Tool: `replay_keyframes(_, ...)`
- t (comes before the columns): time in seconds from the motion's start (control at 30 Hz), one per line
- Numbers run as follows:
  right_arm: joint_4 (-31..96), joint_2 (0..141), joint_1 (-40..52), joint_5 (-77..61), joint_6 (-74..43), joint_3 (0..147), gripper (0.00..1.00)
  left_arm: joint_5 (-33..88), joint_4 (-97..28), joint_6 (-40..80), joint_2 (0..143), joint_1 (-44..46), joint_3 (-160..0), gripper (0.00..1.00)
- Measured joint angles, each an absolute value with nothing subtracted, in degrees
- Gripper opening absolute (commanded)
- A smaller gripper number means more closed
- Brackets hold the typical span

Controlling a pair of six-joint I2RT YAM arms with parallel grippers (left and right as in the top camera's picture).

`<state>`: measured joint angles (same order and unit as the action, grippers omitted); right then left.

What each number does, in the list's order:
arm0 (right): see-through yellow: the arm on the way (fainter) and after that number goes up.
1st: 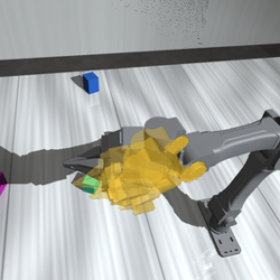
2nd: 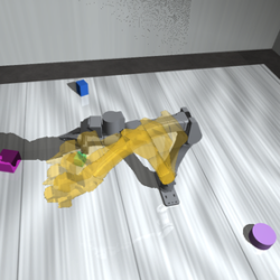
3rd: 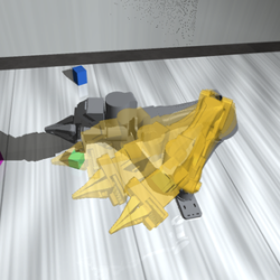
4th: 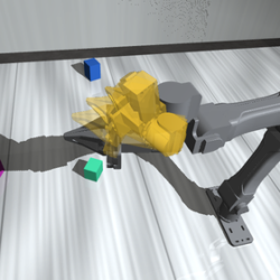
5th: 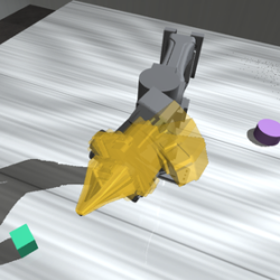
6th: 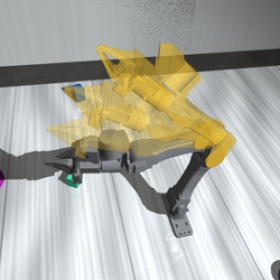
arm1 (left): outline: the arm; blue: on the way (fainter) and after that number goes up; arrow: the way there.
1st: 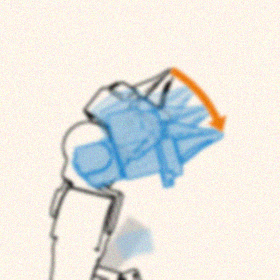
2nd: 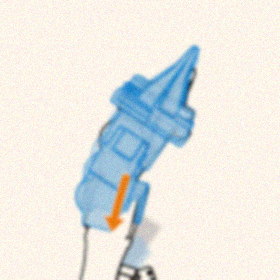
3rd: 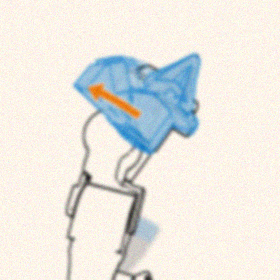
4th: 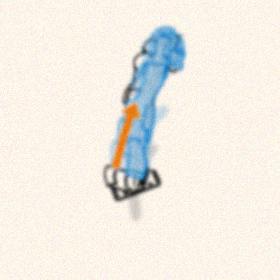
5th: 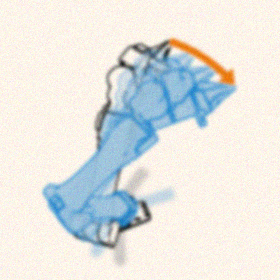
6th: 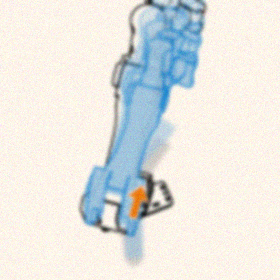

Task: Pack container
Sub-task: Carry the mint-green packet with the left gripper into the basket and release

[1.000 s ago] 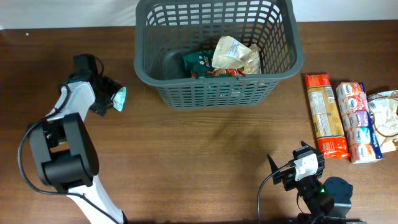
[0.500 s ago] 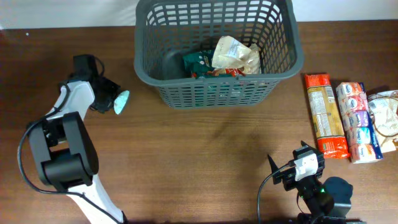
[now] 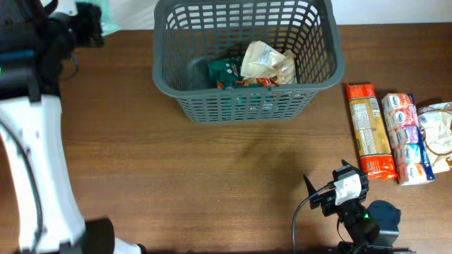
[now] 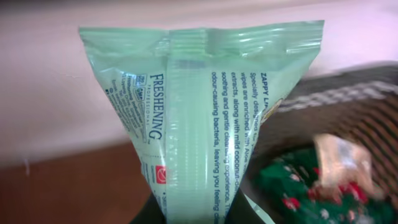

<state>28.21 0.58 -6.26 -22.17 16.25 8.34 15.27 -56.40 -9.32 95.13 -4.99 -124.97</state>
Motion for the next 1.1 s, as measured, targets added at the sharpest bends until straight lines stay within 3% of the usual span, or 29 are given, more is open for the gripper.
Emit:
replay_keyframes(0.17, 28.2, 0.6, -6.3, -22.2, 16.3, 8.3, 0.99, 15.8, -59.2, -30.1, 93.2, 10.1, -125.4, 0.02)
replay_keyframes(0.37, 28.2, 0.6, -6.3, -22.2, 16.3, 8.3, 0.99, 14.4, -57.0, -46.7, 101.8, 19.5, -125.3, 0.02)
replay_keyframes(0.53, 28.2, 0.6, -6.3, -22.2, 16.3, 8.3, 0.99, 14.1, -48.5, -52.2, 113.4, 21.5, -125.1, 0.02)
replay_keyframes(0.83, 28.2, 0.6, -6.3, -22.2, 16.3, 8.3, 0.99, 9.1, -47.5, -53.1, 127.8, 21.4, -124.8, 0.02)
replay_keyframes(0.87, 28.2, 0.6, -6.3, -22.2, 16.3, 8.3, 0.99, 8.1, -47.5, -52.9, 128.4, 21.4, -124.8, 0.07)
replay_keyframes(0.97, 28.2, 0.6, -6.3, -22.2, 16.3, 8.3, 0.99, 5.5, -47.4, -51.5, 129.9, 21.4, -124.8, 0.35)
replay_keyframes(1.1, 28.2, 0.6, -6.3, -22.2, 16.2, 8.3, 0.99, 4.2, -46.6, -48.4, 130.3, 21.2, -124.8, 0.54)
